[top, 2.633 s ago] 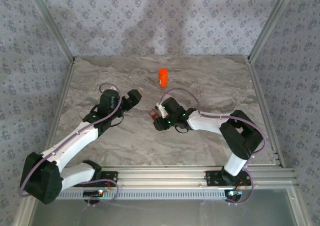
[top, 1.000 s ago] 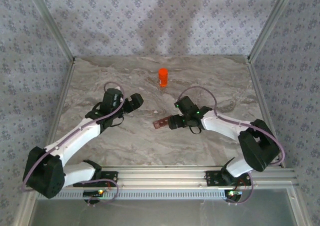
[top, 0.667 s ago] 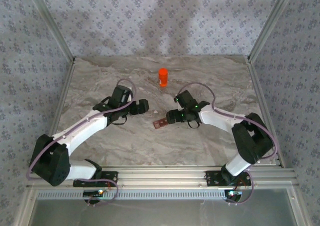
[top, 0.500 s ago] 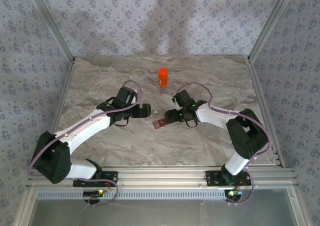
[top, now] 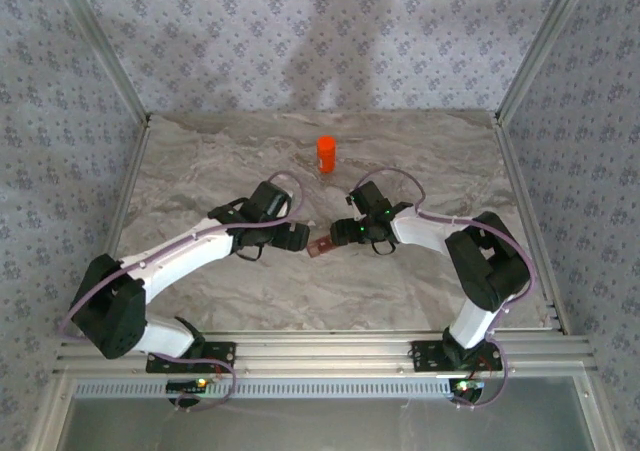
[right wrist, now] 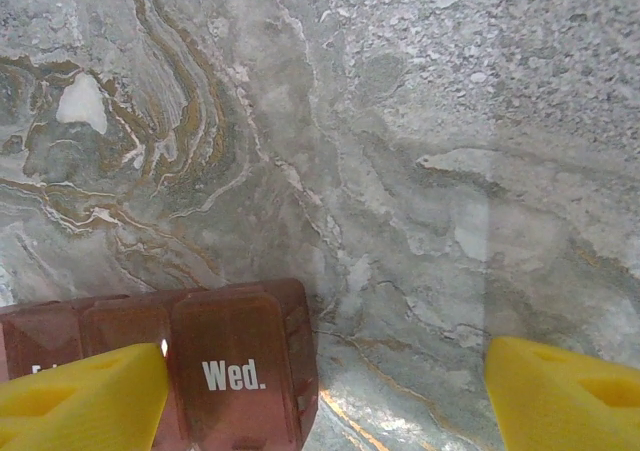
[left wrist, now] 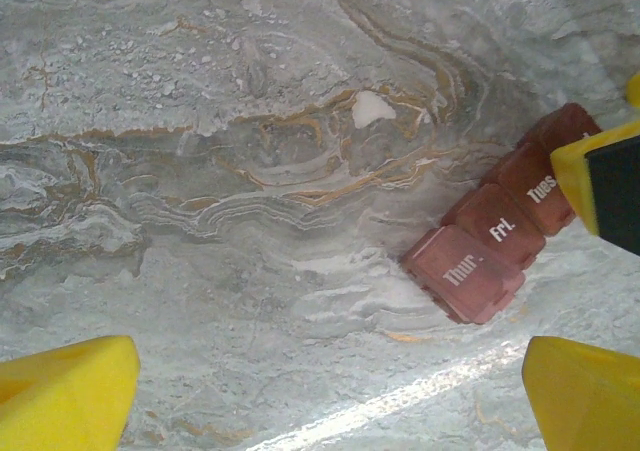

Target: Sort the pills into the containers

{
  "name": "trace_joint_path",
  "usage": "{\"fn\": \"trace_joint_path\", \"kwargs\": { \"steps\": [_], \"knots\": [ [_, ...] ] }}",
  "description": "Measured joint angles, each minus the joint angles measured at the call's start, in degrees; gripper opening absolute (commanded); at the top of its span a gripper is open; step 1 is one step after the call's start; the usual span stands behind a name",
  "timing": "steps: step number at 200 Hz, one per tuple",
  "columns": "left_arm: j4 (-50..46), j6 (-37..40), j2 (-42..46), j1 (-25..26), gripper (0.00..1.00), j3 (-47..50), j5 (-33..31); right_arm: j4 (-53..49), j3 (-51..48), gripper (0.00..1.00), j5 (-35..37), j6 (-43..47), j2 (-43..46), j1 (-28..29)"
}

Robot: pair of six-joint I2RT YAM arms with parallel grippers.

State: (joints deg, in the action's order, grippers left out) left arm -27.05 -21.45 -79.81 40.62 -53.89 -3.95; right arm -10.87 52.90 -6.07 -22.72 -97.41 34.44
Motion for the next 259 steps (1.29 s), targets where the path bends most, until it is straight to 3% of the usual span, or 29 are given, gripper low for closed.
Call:
{"fn": "trace_joint_path", "kwargs": {
  "steps": [103, 206, 259],
  "knots": [
    [0.2, 0.0, -0.1, 0.4, 0.98, 0.1, -0.4, -0.2, 0.0, 0.84, -2.3, -0.4, 2.9, -1.5],
    [0.0, 2.2, -1.4, 1.2, 0.98, 0.1, -0.4, 2.0, -1.3, 0.84, -2.9, -1.1, 0.3, -2.7],
    [-1.6, 4.9, -3.9, 3.9, 0.98, -1.8, -1.0, 2.5, -1.5, 0.84, -2.9, -1.9, 0.2, -2.7]
  ]
}}
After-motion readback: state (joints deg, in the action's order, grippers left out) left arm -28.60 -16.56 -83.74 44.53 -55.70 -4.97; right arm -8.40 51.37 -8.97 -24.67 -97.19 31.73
